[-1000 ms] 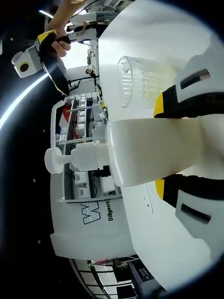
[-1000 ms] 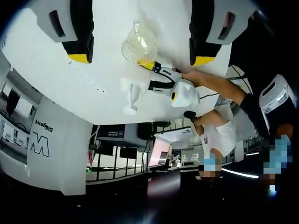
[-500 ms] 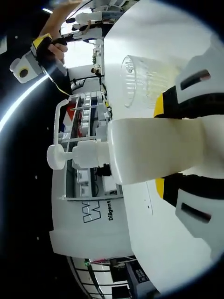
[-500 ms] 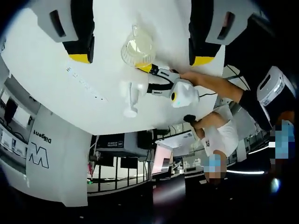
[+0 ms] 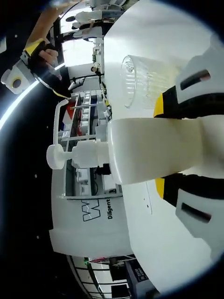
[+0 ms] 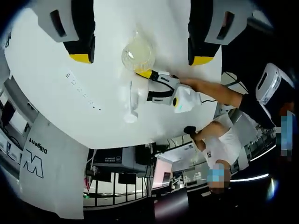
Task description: Hold the bottle steady, press the pump all the way down and release, and repeat the specified number of times to dispense into the cup
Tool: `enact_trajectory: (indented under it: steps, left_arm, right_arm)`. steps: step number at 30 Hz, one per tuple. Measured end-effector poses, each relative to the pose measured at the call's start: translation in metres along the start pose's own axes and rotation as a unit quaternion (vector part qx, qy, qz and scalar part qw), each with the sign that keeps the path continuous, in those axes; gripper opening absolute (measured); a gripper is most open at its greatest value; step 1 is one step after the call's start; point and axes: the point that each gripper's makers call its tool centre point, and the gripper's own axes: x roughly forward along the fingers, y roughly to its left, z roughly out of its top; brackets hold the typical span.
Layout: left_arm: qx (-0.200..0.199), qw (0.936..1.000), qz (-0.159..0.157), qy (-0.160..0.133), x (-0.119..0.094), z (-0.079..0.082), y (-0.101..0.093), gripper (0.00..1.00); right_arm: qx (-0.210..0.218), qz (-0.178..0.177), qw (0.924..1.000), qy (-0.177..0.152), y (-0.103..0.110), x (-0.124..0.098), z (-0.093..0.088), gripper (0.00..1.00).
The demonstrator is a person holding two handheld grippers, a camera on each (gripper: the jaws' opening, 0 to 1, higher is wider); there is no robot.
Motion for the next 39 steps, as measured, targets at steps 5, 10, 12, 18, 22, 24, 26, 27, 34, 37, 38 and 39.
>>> enact_trajectory:
  steps: [5, 10, 12, 18, 22, 24, 26, 27, 34, 37, 38, 39]
  left_arm:
    - [0.000, 1.0000, -0.002, -0.001, -0.001, 0.000, -0.002, 0.44]
    - [0.001, 1.0000, -0.002, -0.002, 0.001, 0.000, 0.000, 0.44]
    - [0.002, 1.0000, -0.003, -0.002, 0.002, 0.000, 0.001, 0.44]
    - [0.002, 1.0000, -0.003, -0.004, 0.004, 0.000, 0.001, 0.44]
    - [0.000, 1.0000, -0.005, -0.005, 0.005, 0.000, 0.000, 0.44]
    - [-0.001, 1.0000, -0.005, -0.007, 0.005, 0.000, 0.000, 0.44]
    - [-0.002, 0.9999, -0.007, -0.008, 0.005, 0.000, 0.000, 0.44]
    - [-0.003, 0.9999, -0.008, -0.008, 0.005, 0.000, 0.000, 0.44]
    - [-0.007, 0.9998, -0.015, -0.011, 0.006, 0.000, -0.001, 0.44]
    - [-0.010, 0.9997, -0.018, -0.012, 0.005, 0.001, -0.002, 0.44]
    - [-0.011, 0.9997, -0.018, -0.013, 0.005, 0.001, -0.002, 0.43]
    - [-0.014, 0.9996, -0.019, -0.014, 0.005, 0.001, -0.002, 0.43]
  right_arm:
    - [0.007, -0.001, 0.9996, 0.028, -0.004, 0.001, 0.001, 0.81]
    - [0.009, 0.006, 0.9983, 0.057, -0.001, 0.005, 0.004, 0.80]
    - [0.000, 0.006, 0.9974, 0.072, 0.001, 0.005, 0.003, 0.80]
    - [0.014, 0.011, 0.9948, 0.100, 0.001, 0.004, 0.007, 0.79]
    - [0.010, 0.008, 0.9924, 0.122, 0.002, 0.008, 0.006, 0.79]
    - [0.004, 0.007, 0.9904, 0.138, 0.003, 0.011, 0.004, 0.79]
    - [-0.008, 0.010, 0.9899, 0.141, 0.006, 0.013, 0.005, 0.78]
    - [-0.006, 0.009, 0.9902, 0.139, 0.006, 0.013, 0.007, 0.78]
    - [-0.010, 0.003, 0.9870, 0.160, 0.008, 0.016, 0.007, 0.76]
    - [-0.013, 0.009, 0.9863, 0.164, 0.012, 0.019, 0.007, 0.75]
    - [-0.012, 0.005, 0.9852, 0.171, 0.010, 0.019, 0.006, 0.73]
    - [-0.020, 0.001, 0.9832, 0.181, 0.008, 0.019, 0.004, 0.72]
